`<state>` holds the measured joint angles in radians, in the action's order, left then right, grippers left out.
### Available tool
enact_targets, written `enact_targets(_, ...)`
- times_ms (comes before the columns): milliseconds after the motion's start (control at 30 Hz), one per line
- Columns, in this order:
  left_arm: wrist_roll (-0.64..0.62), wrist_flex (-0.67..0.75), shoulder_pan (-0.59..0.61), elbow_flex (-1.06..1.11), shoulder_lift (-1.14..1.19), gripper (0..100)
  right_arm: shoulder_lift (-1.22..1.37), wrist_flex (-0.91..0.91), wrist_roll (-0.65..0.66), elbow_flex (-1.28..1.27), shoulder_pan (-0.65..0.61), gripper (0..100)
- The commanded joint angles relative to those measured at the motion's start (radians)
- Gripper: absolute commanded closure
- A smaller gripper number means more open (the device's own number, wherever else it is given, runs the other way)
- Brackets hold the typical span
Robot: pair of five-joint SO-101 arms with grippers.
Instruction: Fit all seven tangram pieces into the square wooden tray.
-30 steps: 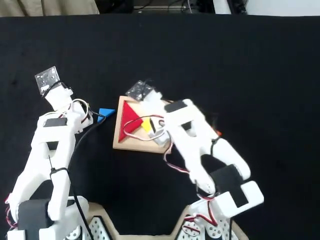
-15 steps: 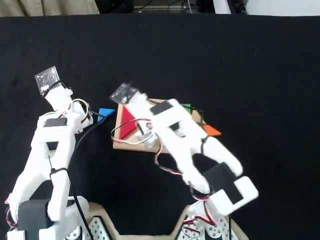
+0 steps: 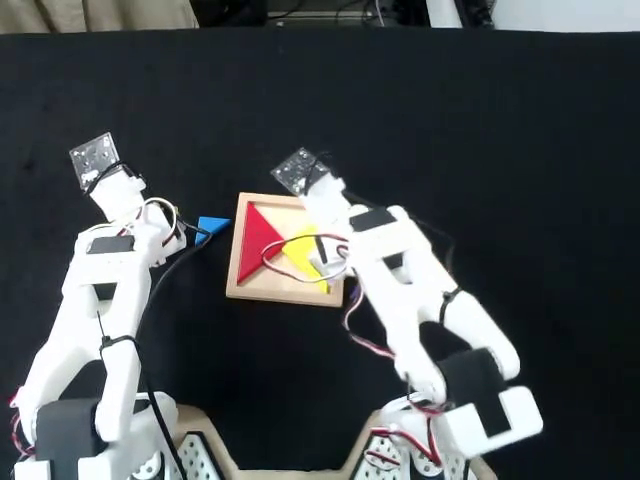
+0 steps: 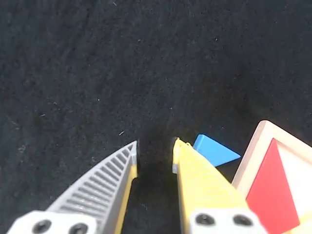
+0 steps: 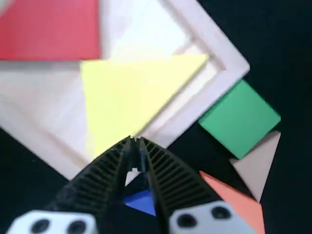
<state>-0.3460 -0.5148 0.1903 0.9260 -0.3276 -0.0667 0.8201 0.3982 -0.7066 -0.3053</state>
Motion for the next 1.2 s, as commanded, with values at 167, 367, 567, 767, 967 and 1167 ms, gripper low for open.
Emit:
enact_targets(167, 0.012, 0.015, -0.008, -0.012, -0.006, 87, 0.067, -0.018, 0.038, 0.050, 0.002, 98.8)
enact_targets(367, 0.012, 0.015, -0.010, -0.012, -0.006, 87, 0.071, -0.011, 0.037, 0.044, -0.060, 98.8)
enact_targets(567, 0.012, 0.015, -0.010, -0.012, -0.006, 87, 0.071, 0.015, 0.037, 0.048, -0.066, 98.8)
enact_targets(767, 0.012, 0.015, -0.010, -0.012, -0.006, 87, 0.071, 0.015, 0.037, 0.045, -0.094, 98.8)
enact_targets(967, 0.012, 0.015, -0.004, -0.012, -0.006, 87, 0.077, 0.075, 0.038, 0.048, -0.118, 98.8)
enact_targets(1167, 0.012, 0.015, -0.004, -0.012, -0.006, 87, 0.071, 0.127, 0.126, 0.048, -0.117, 98.8)
